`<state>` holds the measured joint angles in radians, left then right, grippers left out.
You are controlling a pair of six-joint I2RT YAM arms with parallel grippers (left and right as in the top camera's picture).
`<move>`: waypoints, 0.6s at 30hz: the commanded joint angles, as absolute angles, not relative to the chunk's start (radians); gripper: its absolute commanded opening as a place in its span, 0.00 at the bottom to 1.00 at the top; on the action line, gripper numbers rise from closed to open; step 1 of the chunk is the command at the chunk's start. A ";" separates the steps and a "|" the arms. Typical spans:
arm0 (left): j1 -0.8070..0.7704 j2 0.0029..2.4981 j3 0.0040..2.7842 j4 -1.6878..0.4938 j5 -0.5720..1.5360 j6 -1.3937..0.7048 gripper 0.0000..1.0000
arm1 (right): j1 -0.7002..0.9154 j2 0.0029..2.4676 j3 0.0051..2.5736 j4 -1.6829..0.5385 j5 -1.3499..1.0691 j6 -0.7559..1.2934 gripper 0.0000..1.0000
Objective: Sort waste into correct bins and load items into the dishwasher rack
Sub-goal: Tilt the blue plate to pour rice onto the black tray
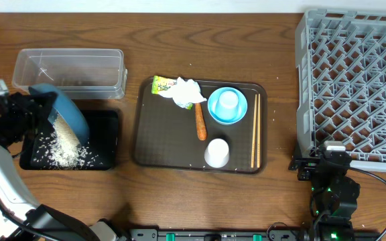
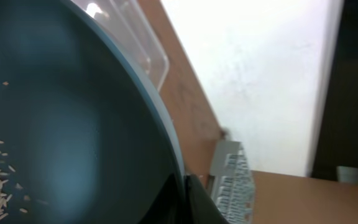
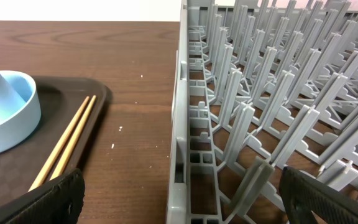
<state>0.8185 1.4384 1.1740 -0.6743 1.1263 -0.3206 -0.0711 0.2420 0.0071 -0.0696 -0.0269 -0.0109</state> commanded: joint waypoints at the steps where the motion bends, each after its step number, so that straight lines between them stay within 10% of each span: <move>1: 0.861 1.443 1.190 -0.656 1.221 -0.336 0.06 | -0.078 0.241 0.006 -0.072 -0.031 -0.001 0.99; 18: 0.977 1.623 1.185 -0.676 1.544 -0.390 0.06 | -0.078 0.241 0.006 -0.072 -0.031 -0.001 0.99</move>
